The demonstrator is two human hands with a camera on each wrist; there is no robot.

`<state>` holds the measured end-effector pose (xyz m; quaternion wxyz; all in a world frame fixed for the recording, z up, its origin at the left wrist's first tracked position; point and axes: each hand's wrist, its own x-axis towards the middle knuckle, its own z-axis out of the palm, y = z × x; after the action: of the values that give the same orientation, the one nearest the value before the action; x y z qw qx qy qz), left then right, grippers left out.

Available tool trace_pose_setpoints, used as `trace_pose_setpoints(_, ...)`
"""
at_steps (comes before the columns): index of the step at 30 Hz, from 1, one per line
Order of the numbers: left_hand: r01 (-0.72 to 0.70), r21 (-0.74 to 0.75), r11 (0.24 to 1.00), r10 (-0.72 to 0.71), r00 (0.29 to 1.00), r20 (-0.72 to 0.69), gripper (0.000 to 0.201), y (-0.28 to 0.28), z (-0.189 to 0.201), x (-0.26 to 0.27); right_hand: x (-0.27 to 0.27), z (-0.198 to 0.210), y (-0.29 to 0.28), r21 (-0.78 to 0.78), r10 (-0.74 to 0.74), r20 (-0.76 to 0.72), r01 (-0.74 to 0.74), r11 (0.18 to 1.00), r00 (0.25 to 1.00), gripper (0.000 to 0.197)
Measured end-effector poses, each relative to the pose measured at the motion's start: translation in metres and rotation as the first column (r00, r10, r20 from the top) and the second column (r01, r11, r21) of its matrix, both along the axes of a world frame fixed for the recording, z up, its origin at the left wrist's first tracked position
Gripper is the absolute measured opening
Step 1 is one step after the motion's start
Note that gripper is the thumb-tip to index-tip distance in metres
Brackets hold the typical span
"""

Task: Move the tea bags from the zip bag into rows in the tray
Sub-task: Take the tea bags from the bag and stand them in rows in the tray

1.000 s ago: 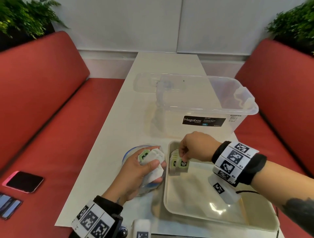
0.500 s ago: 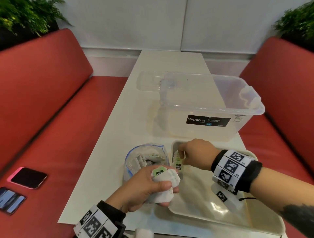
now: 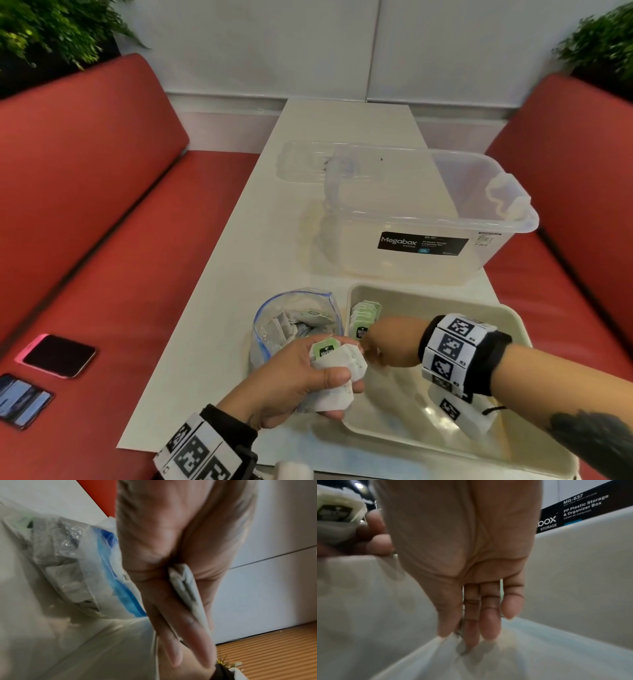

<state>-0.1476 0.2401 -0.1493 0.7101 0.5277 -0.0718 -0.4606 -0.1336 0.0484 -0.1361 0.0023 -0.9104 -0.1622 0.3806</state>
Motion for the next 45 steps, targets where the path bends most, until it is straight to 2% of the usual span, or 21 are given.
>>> trace_pose_setpoints(4,-0.103,-0.034,0.994,0.101,0.994,-0.052,0.048,-0.001,0.0,0.004,0.001,0.003,-0.007,0.101,-0.086,0.054,0.08,0.992,0.995,0.028)
trace_pose_setpoints(6,-0.16,-0.059,0.985,0.154,0.984,-0.091,0.044,-0.001,0.003,0.008,0.004,0.013,-0.011,0.208,-0.166,0.191,0.125,0.97,0.968,0.021)
trace_pose_setpoints(8,-0.204,-0.101,0.974,0.189,0.972,-0.143,0.048,-0.002,0.007,0.011,0.004,0.022,-0.014,0.376,-0.293,0.336,0.158,0.913,0.895,0.019)
trace_pose_setpoints(10,-0.229,-0.141,0.963,0.202,0.962,-0.186,0.049,-0.004,0.011,0.012,0.003,0.029,-0.014,0.546,-0.392,0.369,0.145,0.825,0.843,0.026)
trace_pose_setpoints(13,-0.198,-0.171,0.965,0.162,0.965,-0.204,0.043,-0.006,0.016,0.012,-0.002,0.032,-0.009,0.673,-0.378,0.373,0.033,0.739,0.847,0.037)
trace_pose_setpoints(15,-0.179,-0.188,0.966,0.137,0.967,-0.216,0.042,-0.005,0.018,0.012,-0.004,0.031,-0.008,0.698,-0.354,0.411,-0.04,0.715,0.84,0.034)
trace_pose_setpoints(19,-0.168,-0.207,0.964,0.115,0.963,-0.245,0.052,-0.003,0.019,0.011,-0.005,0.038,-0.016,0.731,-0.366,0.384,-0.037,0.681,0.848,0.021)
trace_pose_setpoints(25,-0.106,-0.197,0.975,0.062,0.974,-0.216,0.051,-0.006,0.022,0.007,-0.009,0.039,-0.011,0.688,-0.274,0.447,-0.131,0.714,0.852,0.017)
trace_pose_setpoints(30,-0.084,-0.216,0.973,0.04,0.979,-0.198,0.056,-0.002,0.024,0.009,-0.003,0.05,-0.019,0.767,-0.345,0.376,-0.08,0.637,0.86,0.012)
trace_pose_setpoints(34,-0.117,-0.234,0.965,0.063,0.972,-0.228,0.061,0.002,0.02,0.011,0.001,0.063,-0.024,0.784,-0.433,0.282,0.055,0.619,0.856,0.016)
trace_pose_setpoints(36,-0.125,-0.216,0.968,0.084,0.978,-0.19,0.064,0.004,0.017,0.012,0.004,0.07,-0.026,0.787,-0.467,0.23,0.12,0.606,0.854,0.018)
trace_pose_setpoints(38,-0.132,-0.185,0.974,0.112,0.987,-0.118,0.063,0.006,0.014,0.015,0.006,0.076,-0.028,0.743,-0.481,0.236,0.162,0.649,0.845,0.018)
trace_pose_setpoints(40,-0.12,-0.145,0.982,0.118,0.993,-0.023,0.058,0.006,0.013,0.016,0.009,0.08,-0.03,0.625,-0.453,0.312,0.179,0.76,0.835,0.018)
trace_pose_setpoints(43,-0.089,-0.047,0.995,0.096,0.981,0.167,0.057,0.004,0.016,0.016,0.011,0.087,-0.026,0.394,-0.327,0.421,0.154,0.906,0.846,0.019)
trace_pose_setpoints(45,-0.06,0.0,0.998,0.058,0.964,0.259,0.057,-0.001,0.021,0.015,0.012,0.091,-0.02,0.291,-0.243,0.447,0.117,0.95,0.861,0.016)
